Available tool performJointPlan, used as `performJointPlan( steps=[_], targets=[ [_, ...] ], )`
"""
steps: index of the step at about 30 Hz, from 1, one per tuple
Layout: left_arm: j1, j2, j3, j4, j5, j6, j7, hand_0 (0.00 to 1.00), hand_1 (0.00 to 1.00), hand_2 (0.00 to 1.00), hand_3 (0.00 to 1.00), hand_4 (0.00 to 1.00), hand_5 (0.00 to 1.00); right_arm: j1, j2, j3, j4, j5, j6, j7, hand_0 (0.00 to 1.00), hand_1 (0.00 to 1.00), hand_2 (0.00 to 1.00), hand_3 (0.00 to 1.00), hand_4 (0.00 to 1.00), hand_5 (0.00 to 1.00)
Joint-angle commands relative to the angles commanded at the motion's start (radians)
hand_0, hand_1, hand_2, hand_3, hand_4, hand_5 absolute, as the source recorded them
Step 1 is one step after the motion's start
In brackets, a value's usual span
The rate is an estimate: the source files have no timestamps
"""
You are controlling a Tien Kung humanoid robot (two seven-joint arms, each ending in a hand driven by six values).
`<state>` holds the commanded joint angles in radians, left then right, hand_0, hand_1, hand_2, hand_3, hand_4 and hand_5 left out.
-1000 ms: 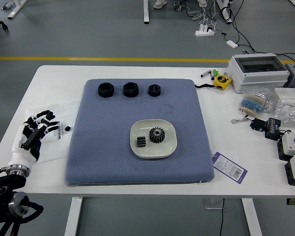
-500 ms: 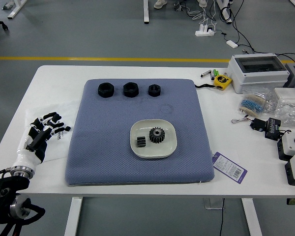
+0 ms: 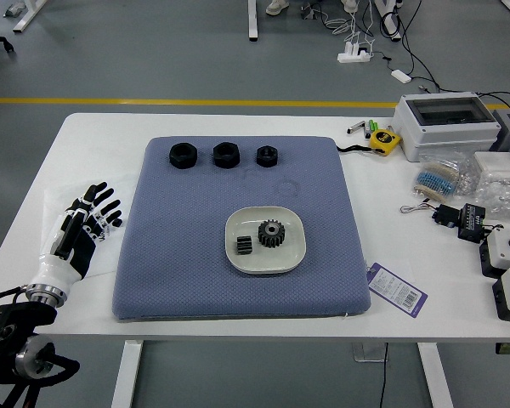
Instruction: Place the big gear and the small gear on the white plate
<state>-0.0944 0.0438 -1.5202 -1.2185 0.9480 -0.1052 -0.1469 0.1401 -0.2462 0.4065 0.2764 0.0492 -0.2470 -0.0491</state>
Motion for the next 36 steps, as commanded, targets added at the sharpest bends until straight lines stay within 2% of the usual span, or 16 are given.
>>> performJointPlan(
  steps=[2, 3, 6, 8, 9, 17, 26, 27, 36],
  targets=[
    [0.000, 0.001, -0.003, 0.000, -0.002, -0.020, 0.002, 0.876, 0.905, 0.932, 0.836, 0.955, 0.772, 0.002, 0.000, -0.001, 0.000, 0.003, 0.000, 0.001, 0.649, 0.648, 0.733, 0.580, 0.839, 0.677],
    [0.000, 0.001, -0.004, 0.000, -0.003, -0.028, 0.002, 0.946, 0.976, 0.998, 0.900, 0.998, 0.938, 0.003, 0.000, -0.002, 0.000, 0.005, 0.000, 0.001, 0.652, 0.648, 0.733, 0.580, 0.839, 0.677],
    [0.001, 0.000, -0.004, 0.003, -0.029, -0.074, 0.014, 0.946, 0.976, 0.998, 0.900, 0.998, 0.938, 0.006, 0.000, -0.008, 0.001, 0.017, 0.000, 0.004, 0.652, 0.648, 0.733, 0.580, 0.839, 0.677],
    [0.001, -0.002, -0.005, 0.001, -0.037, -0.084, 0.017, 0.946, 0.976, 0.998, 0.900, 0.998, 0.938, 0.007, 0.001, -0.007, 0.002, 0.015, 0.000, 0.003, 0.652, 0.648, 0.733, 0.580, 0.839, 0.677],
    [0.001, -0.003, -0.006, 0.000, -0.040, -0.087, 0.018, 0.998, 0.998, 0.998, 0.943, 0.998, 0.998, 0.007, 0.001, -0.007, 0.002, 0.013, 0.001, 0.002, 0.652, 0.648, 0.733, 0.580, 0.839, 0.677],
    [0.006, 0.003, -0.017, -0.017, -0.094, -0.092, -0.007, 0.996, 0.998, 0.998, 0.925, 0.998, 0.998, 0.008, 0.000, -0.005, 0.001, 0.011, 0.002, 0.002, 0.652, 0.648, 0.733, 0.580, 0.839, 0.677],
    [0.000, 0.004, -0.023, -0.037, -0.084, -0.080, -0.022, 0.992, 0.998, 0.998, 0.921, 0.998, 0.998, 0.009, -0.001, -0.006, 0.001, 0.015, 0.003, 0.005, 0.653, 0.648, 0.732, 0.581, 0.839, 0.677],
    [0.001, 0.004, -0.025, -0.038, -0.084, -0.080, -0.022, 0.964, 0.958, 0.998, 0.906, 0.998, 0.998, 0.009, -0.002, -0.007, 0.001, 0.015, 0.004, 0.005, 0.654, 0.648, 0.732, 0.581, 0.840, 0.677],
    [0.000, 0.006, -0.038, -0.037, -0.080, -0.082, -0.018, 0.936, 0.939, 0.986, 0.893, 0.998, 0.998, 0.008, 0.000, -0.003, 0.001, 0.004, 0.005, 0.004, 0.654, 0.648, 0.732, 0.580, 0.839, 0.677]
  ],
)
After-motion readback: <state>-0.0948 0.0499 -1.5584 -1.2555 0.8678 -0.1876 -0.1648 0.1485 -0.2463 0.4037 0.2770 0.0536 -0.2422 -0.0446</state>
